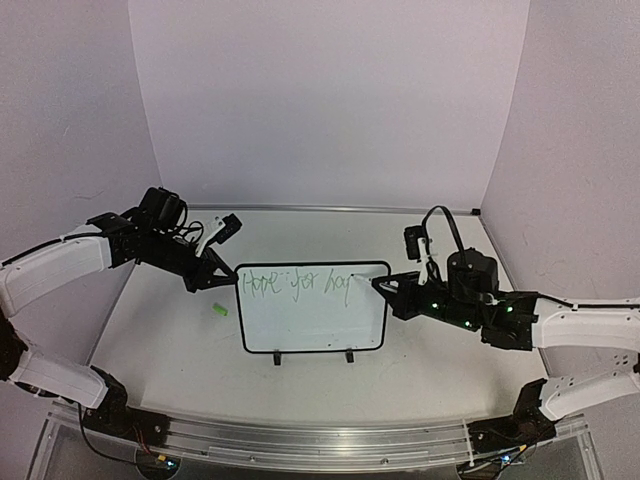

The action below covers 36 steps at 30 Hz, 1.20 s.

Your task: Write a sentence on the whiteboard

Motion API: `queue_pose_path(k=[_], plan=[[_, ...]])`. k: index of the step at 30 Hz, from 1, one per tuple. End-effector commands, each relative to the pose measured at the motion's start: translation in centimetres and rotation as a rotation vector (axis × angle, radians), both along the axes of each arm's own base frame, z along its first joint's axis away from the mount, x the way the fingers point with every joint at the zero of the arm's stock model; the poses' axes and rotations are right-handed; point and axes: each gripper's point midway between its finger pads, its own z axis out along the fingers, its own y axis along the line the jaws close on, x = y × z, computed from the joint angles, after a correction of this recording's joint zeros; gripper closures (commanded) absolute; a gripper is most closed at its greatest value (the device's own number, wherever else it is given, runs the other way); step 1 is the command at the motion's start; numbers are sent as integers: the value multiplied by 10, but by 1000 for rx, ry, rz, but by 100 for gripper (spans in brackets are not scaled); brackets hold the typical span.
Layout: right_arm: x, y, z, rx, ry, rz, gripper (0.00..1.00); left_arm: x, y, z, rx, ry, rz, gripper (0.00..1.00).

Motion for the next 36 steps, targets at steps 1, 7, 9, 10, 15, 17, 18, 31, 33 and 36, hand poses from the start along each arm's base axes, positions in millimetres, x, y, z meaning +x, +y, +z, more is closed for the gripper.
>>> queue_pose_path(k=[1,7,9,10,15,17,18,31,33,36], plan=[[7,-13,11,9,-27,-75,100,3,2,0,35,-27,0,100],[4,-10,-7,-21,19,-53,100,3,2,0,35,-28,1,100],[3,-8,-12,-28,30,-45,100,2,2,0,35,-26,2,100],[3,-8,-14,-33,34,-44,100,2,2,0,34,-27,1,100],[3,-6,-16,-36,41,-37,100,2,2,1,33,-29,-1,100],[3,-6,-17,-38,42,-35,100,2,2,1,33,-30,0,100],[3,-5,-17,-38,42,-34,100,2,2,1,33,-29,0,100],[1,1,4,27,3,-5,100,2,2,2,34,-33,2,100],[-2,-3,12,54,-13,-5,100,2,2,2,34,-33,2,100],[-5,-12,20,81,-34,-21,100,2,2,2,33,-34,2,100]])
